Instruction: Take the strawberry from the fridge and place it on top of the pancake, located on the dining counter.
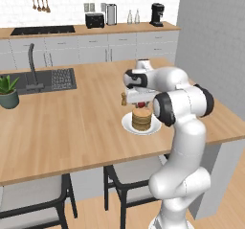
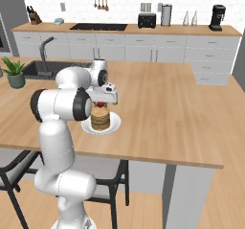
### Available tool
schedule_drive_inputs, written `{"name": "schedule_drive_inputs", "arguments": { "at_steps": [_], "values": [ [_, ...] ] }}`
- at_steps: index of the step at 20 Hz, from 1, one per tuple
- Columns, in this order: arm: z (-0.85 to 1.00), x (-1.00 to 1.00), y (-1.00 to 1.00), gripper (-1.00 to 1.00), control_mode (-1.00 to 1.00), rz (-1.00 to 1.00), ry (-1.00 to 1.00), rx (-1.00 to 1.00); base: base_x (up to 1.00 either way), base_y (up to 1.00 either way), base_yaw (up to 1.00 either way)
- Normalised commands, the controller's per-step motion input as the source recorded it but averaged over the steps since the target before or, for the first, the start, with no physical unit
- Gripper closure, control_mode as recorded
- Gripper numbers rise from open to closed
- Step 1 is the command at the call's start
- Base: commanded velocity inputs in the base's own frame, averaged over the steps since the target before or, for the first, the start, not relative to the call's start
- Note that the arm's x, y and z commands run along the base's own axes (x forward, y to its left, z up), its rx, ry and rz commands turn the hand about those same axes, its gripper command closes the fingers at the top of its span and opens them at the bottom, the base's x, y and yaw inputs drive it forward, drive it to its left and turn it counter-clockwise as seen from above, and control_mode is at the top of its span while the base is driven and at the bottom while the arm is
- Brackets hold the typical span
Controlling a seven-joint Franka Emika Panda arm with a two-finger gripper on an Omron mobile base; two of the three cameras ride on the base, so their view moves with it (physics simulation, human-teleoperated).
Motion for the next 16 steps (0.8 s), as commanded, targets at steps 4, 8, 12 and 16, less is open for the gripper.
{"name": "schedule_drive_inputs", "arguments": {
  "at_steps": [4, 8, 12, 16],
  "values": [
    [-0.34, 0.0, 0.0, 1.0, -1.0, 0.0, 0.08, 0.0, 0.0, 0.0, 0.0],
    [-0.37, -0.03, 0.0, 1.0, -1.0, 0.0, 0.05, 0.0, 0.0, 0.0, 0.0],
    [-0.07, -0.28, 0.0, 1.0, -1.0, 0.0, -0.01, 0.0, 0.0, 0.0, 0.0],
    [0.0, -0.35, 0.0, 1.0, -1.0, 0.0, -0.04, 0.0, 0.0, 0.0, 0.0]
  ]
}}
